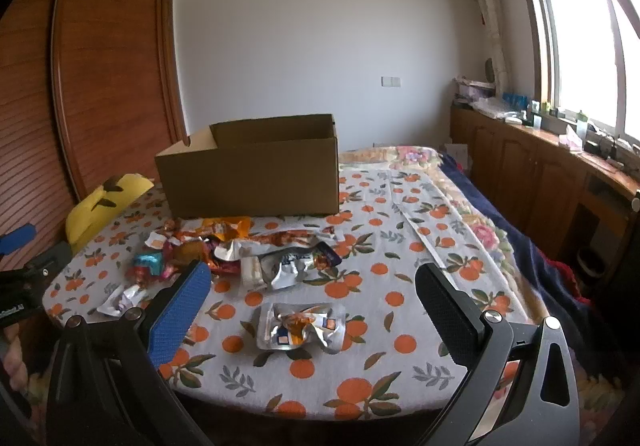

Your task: Organize snacks

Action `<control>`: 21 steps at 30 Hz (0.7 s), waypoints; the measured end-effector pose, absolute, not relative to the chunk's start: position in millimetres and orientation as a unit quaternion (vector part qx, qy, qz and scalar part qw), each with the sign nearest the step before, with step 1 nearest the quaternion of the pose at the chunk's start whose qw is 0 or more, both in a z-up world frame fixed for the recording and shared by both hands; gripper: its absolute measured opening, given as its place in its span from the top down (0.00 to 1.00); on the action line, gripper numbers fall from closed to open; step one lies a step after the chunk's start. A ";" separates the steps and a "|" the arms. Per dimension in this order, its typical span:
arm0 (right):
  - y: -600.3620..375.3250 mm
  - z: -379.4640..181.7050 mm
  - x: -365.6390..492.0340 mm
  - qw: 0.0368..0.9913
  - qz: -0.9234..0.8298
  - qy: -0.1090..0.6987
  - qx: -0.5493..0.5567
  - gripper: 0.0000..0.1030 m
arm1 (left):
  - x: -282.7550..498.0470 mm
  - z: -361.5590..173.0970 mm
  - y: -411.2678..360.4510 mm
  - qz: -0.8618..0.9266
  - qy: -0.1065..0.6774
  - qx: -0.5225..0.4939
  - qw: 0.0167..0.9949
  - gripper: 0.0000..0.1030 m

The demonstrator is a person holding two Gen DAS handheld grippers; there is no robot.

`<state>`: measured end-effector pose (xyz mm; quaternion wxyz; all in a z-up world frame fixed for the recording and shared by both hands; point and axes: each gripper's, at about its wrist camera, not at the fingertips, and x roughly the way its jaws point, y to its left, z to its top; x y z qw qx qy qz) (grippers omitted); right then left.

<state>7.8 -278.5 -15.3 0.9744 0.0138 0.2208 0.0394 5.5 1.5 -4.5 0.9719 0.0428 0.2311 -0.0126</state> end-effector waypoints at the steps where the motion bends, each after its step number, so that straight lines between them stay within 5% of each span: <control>1: -278.3 -16.6 7.9 0.974 0.040 0.222 0.014 0.00 | 7.2 -7.0 2.5 -0.014 0.235 0.042 0.971 0.06; 21: -257.9 -51.0 25.2 0.959 0.077 0.274 0.001 0.00 | 42.5 -42.0 28.6 -0.057 0.322 0.018 0.945 0.06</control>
